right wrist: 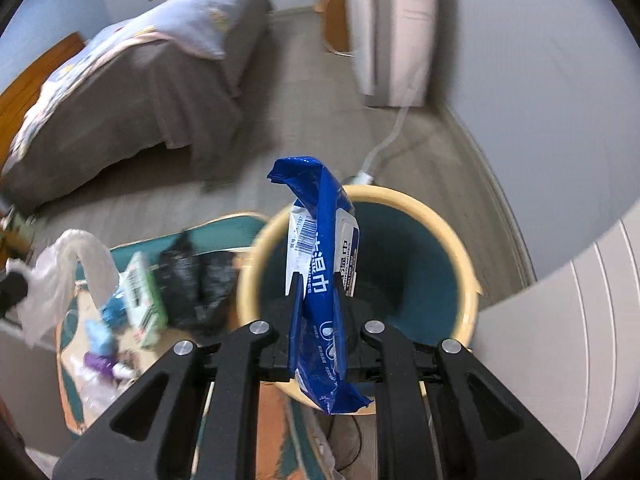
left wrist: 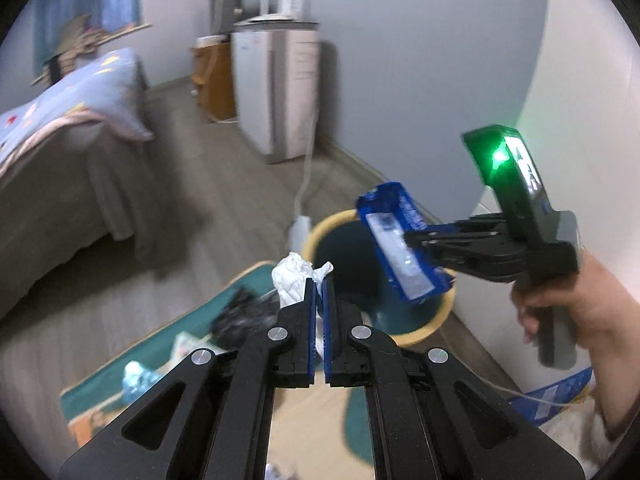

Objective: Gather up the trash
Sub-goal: 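Drop the wet-wipe pack and white tissue into the bin with both grippers, then move both grippers back over the rug toward the medicine box, then grasp the white COLTALIN box with the right gripper while the left grasps blue tissue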

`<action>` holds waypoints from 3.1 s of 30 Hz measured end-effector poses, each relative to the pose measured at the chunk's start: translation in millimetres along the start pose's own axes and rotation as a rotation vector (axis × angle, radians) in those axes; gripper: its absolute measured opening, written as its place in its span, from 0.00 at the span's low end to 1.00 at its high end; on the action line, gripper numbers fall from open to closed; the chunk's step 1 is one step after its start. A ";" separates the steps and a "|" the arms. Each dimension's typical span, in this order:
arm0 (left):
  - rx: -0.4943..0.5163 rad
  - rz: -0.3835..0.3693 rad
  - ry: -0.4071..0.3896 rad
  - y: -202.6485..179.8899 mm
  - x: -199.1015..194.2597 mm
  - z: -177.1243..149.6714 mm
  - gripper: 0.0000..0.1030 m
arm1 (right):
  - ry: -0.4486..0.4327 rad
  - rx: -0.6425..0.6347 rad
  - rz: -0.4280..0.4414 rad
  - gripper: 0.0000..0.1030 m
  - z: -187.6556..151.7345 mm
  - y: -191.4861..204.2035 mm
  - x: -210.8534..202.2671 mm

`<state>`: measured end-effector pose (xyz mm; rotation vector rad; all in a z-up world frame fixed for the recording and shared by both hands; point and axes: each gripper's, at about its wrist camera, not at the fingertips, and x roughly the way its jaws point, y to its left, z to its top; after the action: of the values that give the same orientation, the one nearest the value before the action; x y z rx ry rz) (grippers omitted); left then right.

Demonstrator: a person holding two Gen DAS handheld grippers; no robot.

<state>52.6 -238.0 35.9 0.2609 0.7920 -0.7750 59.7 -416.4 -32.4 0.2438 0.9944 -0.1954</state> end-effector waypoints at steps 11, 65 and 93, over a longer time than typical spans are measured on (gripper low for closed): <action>0.077 0.005 0.066 -54.0 93.5 -12.6 0.04 | -0.015 0.095 -0.051 0.13 -8.5 -34.6 16.1; -0.298 0.455 0.125 215.1 -7.9 -168.6 0.92 | 0.050 -0.378 0.175 0.94 -38.1 190.3 80.2; -0.275 0.304 0.236 222.8 27.9 -187.6 0.91 | 0.186 -0.625 0.146 0.69 -62.8 263.5 130.6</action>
<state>122.0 -6.0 -128.3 0.2209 1.0426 -0.3466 150.5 -153.1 -145.8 -0.2417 1.1677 0.2779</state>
